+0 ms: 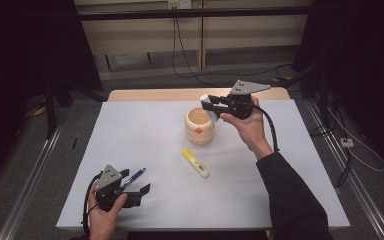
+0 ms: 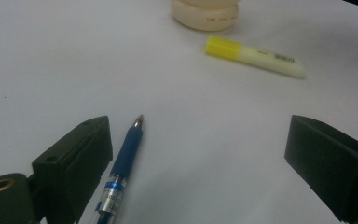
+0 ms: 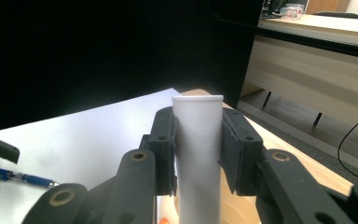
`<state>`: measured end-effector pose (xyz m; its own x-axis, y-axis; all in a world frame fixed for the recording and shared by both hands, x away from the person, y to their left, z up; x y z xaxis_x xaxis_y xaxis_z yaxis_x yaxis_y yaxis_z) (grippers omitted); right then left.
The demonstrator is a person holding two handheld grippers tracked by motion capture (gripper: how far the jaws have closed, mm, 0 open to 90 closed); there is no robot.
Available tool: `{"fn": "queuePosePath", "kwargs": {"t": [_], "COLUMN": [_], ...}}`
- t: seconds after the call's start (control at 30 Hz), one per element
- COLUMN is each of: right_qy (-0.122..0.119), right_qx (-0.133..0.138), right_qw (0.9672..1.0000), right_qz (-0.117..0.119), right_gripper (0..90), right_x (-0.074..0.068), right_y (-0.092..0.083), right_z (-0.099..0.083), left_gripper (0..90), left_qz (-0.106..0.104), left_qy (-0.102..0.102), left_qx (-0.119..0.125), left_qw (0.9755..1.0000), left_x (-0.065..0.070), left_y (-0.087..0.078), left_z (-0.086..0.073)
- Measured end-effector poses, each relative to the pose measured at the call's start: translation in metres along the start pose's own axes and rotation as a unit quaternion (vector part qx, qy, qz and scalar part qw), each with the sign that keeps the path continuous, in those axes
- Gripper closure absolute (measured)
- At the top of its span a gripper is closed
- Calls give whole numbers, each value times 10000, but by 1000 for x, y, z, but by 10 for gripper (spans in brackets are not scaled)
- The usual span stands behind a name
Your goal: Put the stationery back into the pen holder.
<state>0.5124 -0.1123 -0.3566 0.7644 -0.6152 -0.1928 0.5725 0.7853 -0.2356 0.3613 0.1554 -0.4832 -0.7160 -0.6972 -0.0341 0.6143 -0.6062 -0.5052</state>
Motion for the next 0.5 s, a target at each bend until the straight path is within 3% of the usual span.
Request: {"fn": "queuePosePath", "kwargs": {"t": [0.2, 0.5], "right_qy": [144, 72], "right_qx": [124, 118], "right_qw": [9998, 9996], "right_qz": [-30, -261], "right_gripper": [685, 684], "right_x": [5, 16], "right_y": [7, 21], "right_z": [7, 18], "left_gripper": [75, 75], "left_qz": [-11, -37], "left_qy": [20, 24], "left_qx": [-7, -13], "left_qw": [10000, 10000], "left_x": [0, 0], "left_y": [1, 0], "left_z": [0, 0]}}
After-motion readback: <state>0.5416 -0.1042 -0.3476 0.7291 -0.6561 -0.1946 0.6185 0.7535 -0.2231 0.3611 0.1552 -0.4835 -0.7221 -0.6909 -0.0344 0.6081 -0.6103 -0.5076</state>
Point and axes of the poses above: each handheld gripper's, and its own axes: y roughly forward along the jaws, z roughly out of its top, x roughly to its right, the point moved 9 cm from there along y, roughly forward along the jaws, and after that the axes turned 10 degrees about y, right-handed, at the moved point
